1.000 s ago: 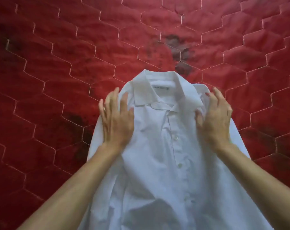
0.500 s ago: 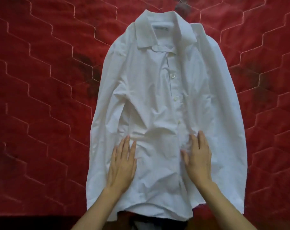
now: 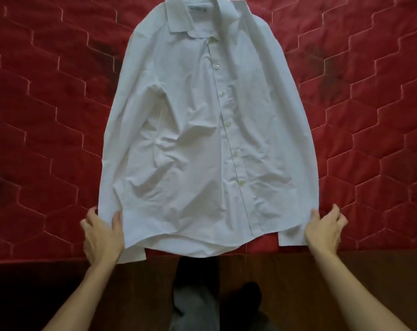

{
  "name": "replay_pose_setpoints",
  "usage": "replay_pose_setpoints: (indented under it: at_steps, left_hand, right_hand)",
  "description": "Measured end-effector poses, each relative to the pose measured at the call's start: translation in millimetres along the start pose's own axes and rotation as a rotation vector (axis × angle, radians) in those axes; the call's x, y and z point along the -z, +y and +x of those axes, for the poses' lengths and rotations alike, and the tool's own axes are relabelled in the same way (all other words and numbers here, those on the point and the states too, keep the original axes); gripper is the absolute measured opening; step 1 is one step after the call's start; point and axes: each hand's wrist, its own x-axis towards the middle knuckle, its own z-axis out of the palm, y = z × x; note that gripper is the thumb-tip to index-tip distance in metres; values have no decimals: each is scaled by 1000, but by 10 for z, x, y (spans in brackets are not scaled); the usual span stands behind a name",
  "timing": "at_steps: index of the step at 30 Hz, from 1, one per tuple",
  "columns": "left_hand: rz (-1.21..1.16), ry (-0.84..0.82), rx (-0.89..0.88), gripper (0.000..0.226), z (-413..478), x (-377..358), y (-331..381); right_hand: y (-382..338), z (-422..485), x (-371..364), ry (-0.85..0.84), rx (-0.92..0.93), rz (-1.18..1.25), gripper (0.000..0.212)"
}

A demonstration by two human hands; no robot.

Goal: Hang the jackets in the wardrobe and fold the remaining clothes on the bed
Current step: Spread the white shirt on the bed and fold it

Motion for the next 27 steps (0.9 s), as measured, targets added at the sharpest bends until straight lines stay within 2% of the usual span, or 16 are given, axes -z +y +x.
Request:
replay_pose_setpoints:
  at_steps: [2, 5, 7, 11, 14, 17, 18, 21, 22, 24, 25, 27]
  left_hand:
    - [-106, -54, 65, 50, -30, 45, -55]
    - [-85, -61, -63, 29, 67, 223, -69]
    - [-24, 19, -97, 25, 263, 460, -16]
    - [79, 216, -79, 27, 830, 1067, 182]
    - [142, 248, -118, 42, 953, 1280, 324]
    - [7, 101, -151, 30, 565, 1027, 457]
    - [-42, -12, -109, 34, 376, 845, 457]
    - [-76, -371, 37, 68, -203, 243, 366]
    - [-69, -416, 46, 71, -356, 79, 328]
    - [-80, -391, 50, 57, -572, -134, 263]
    - [-88, -367, 48, 49, -644, -187, 236]
    - [-143, -332, 46, 39, -712, -195, 185]
  right_hand:
    - [42, 110, 109, -67, 4, -17, 47]
    - [-52, 249, 334, -150, 101, -97, 30]
    - [-209, 356, 558, -90, 126, -109, 28]
    - [-510, 604, 1013, 151, 175, 25, 22]
    - [-620, 559, 1111, 149, 295, 121, 32]
    - [-553, 297, 866, -98, 325, 95, 29]
    - [-497, 184, 733, -210, 303, 48, 35]
    - [-281, -133, 326, -452, 245, 6, 65]
    - [-226, -219, 227, -481, 222, 18, 64]
    - [-121, -306, 74, -469, 249, 10, 41]
    - [-79, -316, 32, -425, 280, 15, 26]
    - [-34, -311, 41, -319, 334, 96, 22]
